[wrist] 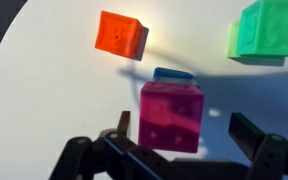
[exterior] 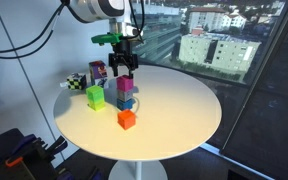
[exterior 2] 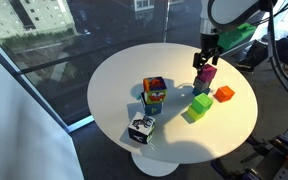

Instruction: Put the pink block on top of the grey block

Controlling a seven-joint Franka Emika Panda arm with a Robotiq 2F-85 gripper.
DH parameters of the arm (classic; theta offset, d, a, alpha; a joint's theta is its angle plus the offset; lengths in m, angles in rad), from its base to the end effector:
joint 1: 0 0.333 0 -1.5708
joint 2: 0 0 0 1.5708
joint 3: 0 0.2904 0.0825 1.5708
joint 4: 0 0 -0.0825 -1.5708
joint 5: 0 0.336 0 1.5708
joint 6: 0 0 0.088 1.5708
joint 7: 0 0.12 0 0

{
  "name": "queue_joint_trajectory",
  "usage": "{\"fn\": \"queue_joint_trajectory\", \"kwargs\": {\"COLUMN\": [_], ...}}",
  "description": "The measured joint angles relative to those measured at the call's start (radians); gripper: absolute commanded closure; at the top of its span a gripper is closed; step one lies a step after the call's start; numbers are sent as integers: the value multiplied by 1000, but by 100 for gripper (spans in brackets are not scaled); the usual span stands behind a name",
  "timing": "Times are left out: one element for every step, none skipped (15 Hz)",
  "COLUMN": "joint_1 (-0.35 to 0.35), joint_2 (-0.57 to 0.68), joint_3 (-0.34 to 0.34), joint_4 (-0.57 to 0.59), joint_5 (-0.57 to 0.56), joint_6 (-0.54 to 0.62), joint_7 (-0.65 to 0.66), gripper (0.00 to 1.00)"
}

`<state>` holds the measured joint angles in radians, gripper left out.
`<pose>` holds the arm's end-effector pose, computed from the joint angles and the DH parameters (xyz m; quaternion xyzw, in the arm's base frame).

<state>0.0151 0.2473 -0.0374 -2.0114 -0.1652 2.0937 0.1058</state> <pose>0.5303 -0.0213 0.3128 0.9938 -0.0165 -0.0791 0.0758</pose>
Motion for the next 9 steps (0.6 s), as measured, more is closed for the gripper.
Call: {"fn": "queue_joint_trajectory", "kwargs": {"joint_1": [0,-1,-1,-2,-3,-4,-6,-8,-11], "joint_2": [-8,-17,-26,-37,-48,-60,-72,-84,-97], "joint_3": [1,1,1,1,1,1,1,1,1], "joint_4": [0,0,0,0,0,0,0,0,0], "joint_5": [8,17,25,32,38,42,45,50,57], "joint_6": [-1,-4,-11,-22,-40,-61,-86,-113,-143], "joint_7": [-5,-10,-14,-16,-16,-16,-20,-27,-37], "gripper": [0,0,0,0,0,0,0,0,0]}}
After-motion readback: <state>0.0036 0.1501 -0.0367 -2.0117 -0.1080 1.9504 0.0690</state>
